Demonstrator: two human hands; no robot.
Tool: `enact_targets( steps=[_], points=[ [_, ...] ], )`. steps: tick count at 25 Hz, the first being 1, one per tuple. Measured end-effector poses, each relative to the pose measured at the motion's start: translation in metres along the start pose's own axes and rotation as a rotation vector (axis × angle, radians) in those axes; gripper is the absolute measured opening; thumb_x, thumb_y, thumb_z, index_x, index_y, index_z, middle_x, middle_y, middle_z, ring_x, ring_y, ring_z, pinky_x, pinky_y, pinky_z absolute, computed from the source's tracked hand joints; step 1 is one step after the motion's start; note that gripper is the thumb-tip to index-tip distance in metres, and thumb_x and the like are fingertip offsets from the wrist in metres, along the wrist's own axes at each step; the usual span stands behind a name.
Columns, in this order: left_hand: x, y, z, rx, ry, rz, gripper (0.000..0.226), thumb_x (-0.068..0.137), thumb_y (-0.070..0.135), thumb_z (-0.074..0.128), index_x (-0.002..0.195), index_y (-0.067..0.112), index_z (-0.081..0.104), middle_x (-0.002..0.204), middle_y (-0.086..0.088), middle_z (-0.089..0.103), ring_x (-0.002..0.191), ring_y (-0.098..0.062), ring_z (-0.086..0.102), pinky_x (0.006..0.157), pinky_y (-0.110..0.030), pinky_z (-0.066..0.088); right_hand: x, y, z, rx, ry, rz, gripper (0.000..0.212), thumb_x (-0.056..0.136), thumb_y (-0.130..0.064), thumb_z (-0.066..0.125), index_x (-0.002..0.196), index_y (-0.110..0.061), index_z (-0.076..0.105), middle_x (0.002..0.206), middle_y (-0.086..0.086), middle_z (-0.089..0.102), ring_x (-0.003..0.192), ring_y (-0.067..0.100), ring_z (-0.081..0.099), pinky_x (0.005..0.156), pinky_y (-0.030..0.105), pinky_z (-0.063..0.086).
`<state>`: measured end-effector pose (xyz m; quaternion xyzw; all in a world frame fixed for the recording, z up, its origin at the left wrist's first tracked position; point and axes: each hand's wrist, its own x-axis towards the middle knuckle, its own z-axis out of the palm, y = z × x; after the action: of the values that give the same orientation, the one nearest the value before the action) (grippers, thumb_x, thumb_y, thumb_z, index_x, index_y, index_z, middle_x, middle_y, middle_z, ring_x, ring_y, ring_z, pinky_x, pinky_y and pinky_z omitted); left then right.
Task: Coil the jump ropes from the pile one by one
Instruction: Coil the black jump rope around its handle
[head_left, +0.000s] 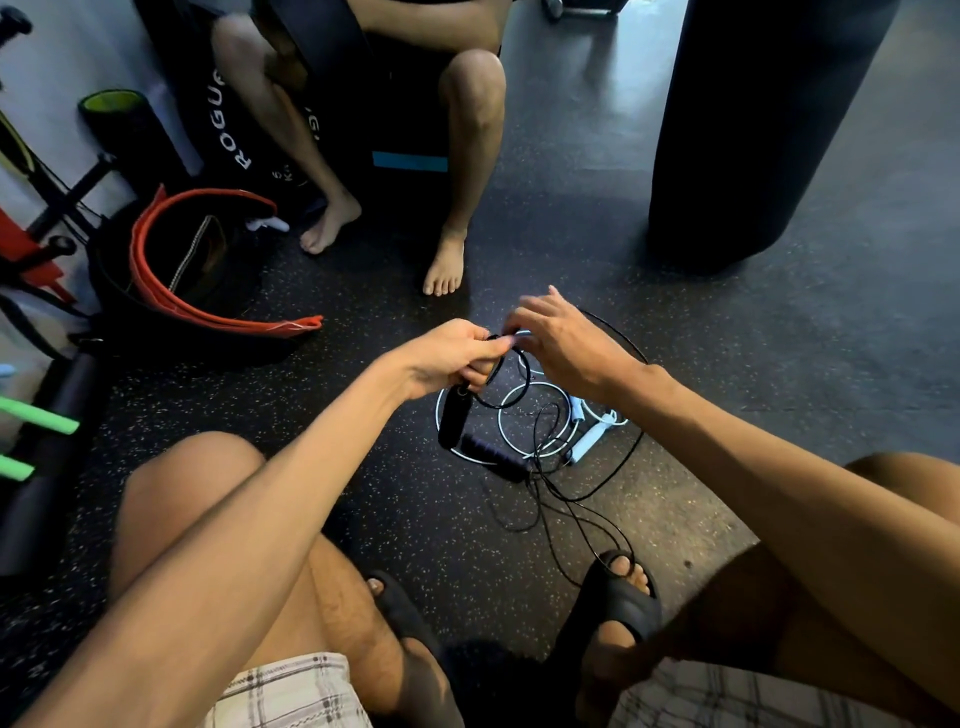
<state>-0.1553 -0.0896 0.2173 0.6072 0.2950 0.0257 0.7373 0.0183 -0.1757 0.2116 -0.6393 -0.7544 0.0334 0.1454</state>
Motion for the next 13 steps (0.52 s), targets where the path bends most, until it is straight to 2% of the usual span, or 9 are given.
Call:
enact_targets(
  steps=[1,2,4,6,8,10,13],
  points=[
    [-0.001,0.001,-0.001,-0.045,0.010,0.000,0.026,0.102,0.023,0.046,0.079,0.014,0.055,0.055,0.005,0.034,0.050,-0.009,0.031,0.051,-0.021,0.029,-0.001,0.000,-0.001,0.022,-0.009,0.012,0.012,0.097,-0.014,0.052,0.106,-0.015,0.060,0.104,0.008,0.064,0.104,0.029,0.059,0.104,0.043,0.042],
    [-0.003,0.003,-0.001,-0.087,0.033,0.010,0.025,0.103,0.022,0.044,0.083,0.011,0.055,0.056,0.001,0.044,0.053,-0.012,0.041,0.053,-0.020,0.038,-0.001,-0.001,-0.002,0.028,-0.015,0.054,0.011,0.095,-0.009,0.050,0.098,-0.015,0.059,0.094,0.007,0.066,0.092,0.029,0.062,0.089,0.041,0.049],
    [-0.003,0.002,-0.001,-0.159,0.129,0.044,0.021,0.103,0.016,0.041,0.090,0.006,0.054,0.069,-0.011,0.068,0.066,-0.024,0.067,0.062,-0.027,0.055,-0.001,0.000,-0.007,0.020,-0.017,0.160,0.017,0.088,-0.003,0.048,0.091,-0.017,0.058,0.086,0.005,0.070,0.080,0.031,0.065,0.070,0.042,0.053],
    [0.001,0.000,-0.002,-0.236,0.265,0.097,0.020,0.104,0.011,0.038,0.091,0.004,0.052,0.083,-0.020,0.073,0.079,-0.029,0.073,0.074,-0.035,0.061,-0.002,0.003,-0.012,0.017,-0.027,0.249,0.016,0.086,-0.007,0.048,0.090,-0.017,0.060,0.085,0.008,0.072,0.077,0.035,0.066,0.066,0.043,0.054],
    [0.006,-0.002,-0.005,-0.316,0.382,0.172,0.021,0.104,0.009,0.036,0.088,0.005,0.050,0.094,-0.024,0.071,0.083,-0.031,0.072,0.083,-0.039,0.058,-0.003,0.007,-0.013,-0.032,-0.062,0.327,0.014,0.085,-0.008,0.053,0.091,-0.017,0.062,0.087,0.011,0.072,0.079,0.037,0.066,0.061,0.036,0.049],
    [0.008,-0.002,-0.008,-0.302,0.461,0.210,0.022,0.103,0.009,0.039,0.085,0.004,0.052,0.095,-0.023,0.070,0.078,-0.028,0.070,0.080,-0.037,0.058,-0.004,0.009,-0.011,-0.116,-0.096,0.399,0.012,0.084,-0.008,0.056,0.091,-0.015,0.063,0.089,0.014,0.070,0.080,0.038,0.065,0.059,0.032,0.039],
    [0.006,-0.003,-0.003,-0.202,0.495,0.160,0.023,0.102,0.009,0.045,0.081,0.005,0.054,0.075,-0.011,0.060,0.059,-0.015,0.060,0.058,-0.026,0.056,-0.005,0.012,-0.010,-0.169,-0.078,0.477,0.010,0.084,-0.008,0.058,0.091,-0.009,0.064,0.089,0.019,0.069,0.080,0.041,0.064,0.060,0.034,0.041]
  ],
)
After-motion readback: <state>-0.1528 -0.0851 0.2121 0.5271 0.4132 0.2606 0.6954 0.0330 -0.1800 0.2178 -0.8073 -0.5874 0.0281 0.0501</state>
